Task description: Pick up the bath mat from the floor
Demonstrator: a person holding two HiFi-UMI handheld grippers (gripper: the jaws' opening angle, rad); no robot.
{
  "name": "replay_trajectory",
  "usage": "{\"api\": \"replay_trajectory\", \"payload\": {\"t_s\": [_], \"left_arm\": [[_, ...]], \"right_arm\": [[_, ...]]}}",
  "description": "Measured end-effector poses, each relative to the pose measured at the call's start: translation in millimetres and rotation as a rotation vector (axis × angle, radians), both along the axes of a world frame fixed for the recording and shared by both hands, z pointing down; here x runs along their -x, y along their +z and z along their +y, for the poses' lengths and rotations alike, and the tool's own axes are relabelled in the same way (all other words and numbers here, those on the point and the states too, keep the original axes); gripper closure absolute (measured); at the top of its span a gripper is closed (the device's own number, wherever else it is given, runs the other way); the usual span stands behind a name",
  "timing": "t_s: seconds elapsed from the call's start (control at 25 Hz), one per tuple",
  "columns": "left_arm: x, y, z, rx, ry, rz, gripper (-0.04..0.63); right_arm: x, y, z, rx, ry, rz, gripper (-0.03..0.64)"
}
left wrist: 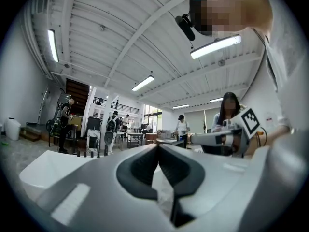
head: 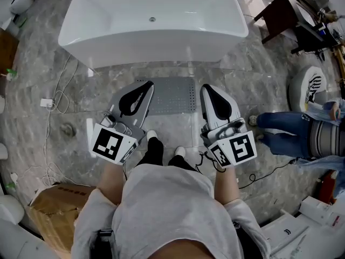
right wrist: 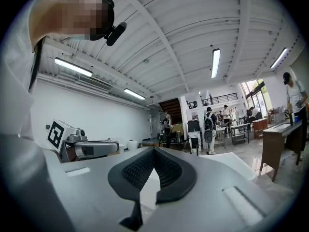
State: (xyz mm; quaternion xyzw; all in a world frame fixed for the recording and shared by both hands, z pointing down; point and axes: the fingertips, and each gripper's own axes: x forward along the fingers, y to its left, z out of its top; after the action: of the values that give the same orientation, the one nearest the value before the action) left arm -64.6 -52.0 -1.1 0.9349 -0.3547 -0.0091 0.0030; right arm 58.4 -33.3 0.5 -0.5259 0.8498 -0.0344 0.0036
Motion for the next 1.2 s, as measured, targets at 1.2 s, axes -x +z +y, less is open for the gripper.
{"api": "replay_trajectory", "payload": {"t_s": [1.2], "left_arm": [[18.7,144.5,-96.7,0.127,-0.061,-0.097,0.594]], "right_arm": [[-44.8,143.4,-106.7,0.157,0.095,0.055,0.601]]}}
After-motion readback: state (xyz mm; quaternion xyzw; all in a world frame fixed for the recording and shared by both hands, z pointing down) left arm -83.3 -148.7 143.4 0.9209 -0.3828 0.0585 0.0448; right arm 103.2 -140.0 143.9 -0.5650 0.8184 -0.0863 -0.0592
